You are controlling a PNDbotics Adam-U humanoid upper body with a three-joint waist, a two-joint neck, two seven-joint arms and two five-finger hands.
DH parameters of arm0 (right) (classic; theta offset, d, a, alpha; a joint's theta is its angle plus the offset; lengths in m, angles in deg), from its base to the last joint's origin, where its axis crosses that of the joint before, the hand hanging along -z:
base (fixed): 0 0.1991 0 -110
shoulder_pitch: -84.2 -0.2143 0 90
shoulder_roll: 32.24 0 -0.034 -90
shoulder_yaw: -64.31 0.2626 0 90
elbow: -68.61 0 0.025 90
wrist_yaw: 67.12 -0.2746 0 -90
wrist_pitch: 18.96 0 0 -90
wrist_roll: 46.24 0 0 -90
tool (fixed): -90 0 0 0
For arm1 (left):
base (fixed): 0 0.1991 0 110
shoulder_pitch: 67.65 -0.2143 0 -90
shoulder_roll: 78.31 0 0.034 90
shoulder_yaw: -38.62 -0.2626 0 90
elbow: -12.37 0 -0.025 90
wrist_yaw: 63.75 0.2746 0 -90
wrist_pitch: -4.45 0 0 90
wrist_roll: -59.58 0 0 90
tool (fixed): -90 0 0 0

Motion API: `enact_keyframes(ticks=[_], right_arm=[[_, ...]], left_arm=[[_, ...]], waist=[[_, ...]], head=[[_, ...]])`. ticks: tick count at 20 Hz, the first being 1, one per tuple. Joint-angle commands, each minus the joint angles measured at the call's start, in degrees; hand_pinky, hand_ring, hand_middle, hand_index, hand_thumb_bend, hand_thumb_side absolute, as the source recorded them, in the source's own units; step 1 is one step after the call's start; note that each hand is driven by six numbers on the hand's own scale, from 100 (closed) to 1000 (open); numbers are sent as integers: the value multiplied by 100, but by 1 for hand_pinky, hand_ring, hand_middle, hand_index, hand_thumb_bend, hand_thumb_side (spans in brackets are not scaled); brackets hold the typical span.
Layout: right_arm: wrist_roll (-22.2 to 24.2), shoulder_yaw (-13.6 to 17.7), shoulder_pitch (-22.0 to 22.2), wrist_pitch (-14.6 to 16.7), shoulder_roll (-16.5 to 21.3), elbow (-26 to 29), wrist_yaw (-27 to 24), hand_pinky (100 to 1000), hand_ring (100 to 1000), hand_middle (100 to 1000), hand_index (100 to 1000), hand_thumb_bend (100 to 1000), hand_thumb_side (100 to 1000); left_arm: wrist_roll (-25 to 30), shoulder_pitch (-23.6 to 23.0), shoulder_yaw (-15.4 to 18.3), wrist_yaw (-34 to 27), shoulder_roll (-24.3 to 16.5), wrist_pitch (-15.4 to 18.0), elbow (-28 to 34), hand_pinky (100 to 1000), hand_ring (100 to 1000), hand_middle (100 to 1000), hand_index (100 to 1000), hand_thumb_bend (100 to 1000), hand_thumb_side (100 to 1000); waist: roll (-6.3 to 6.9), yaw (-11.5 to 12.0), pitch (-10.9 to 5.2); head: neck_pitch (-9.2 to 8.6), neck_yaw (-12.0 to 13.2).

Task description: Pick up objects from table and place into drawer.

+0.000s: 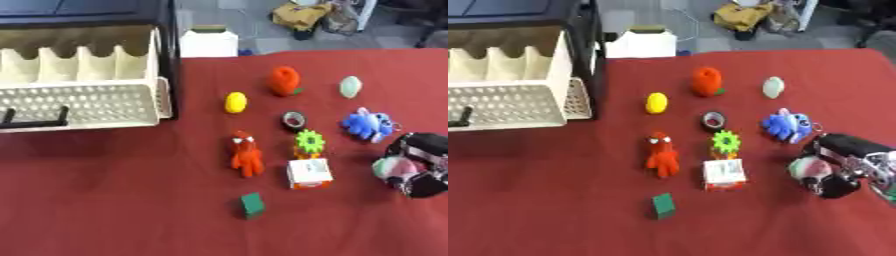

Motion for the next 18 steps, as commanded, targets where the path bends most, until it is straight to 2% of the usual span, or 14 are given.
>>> enact_keyframes(ticks=[1,8,18], right_arm=[[-99,69,-17,-35,140,72,-187,321,592,568,626,100,102],[-241,124,-64,-158,203,416,-377,291,568,540,594,100,100],[-457,142,-203,-296,364,867,-43,200,520,505,506,100,100]], left_arm=[[-26,76,78,-20,-78,-8,67,100,100,100,809,373,1000],[-23,67,71,-20,-78,-21,67,100,100,100,809,374,1000],[-24,67,68,-19,-76,-30,67,100,100,100,808,375,1000]], waist=[[-14,-11,-104],[-45,-49,-137],[-101,-60,-182]], head=[[-39,-3],[-36,-4],[-25,-7]])
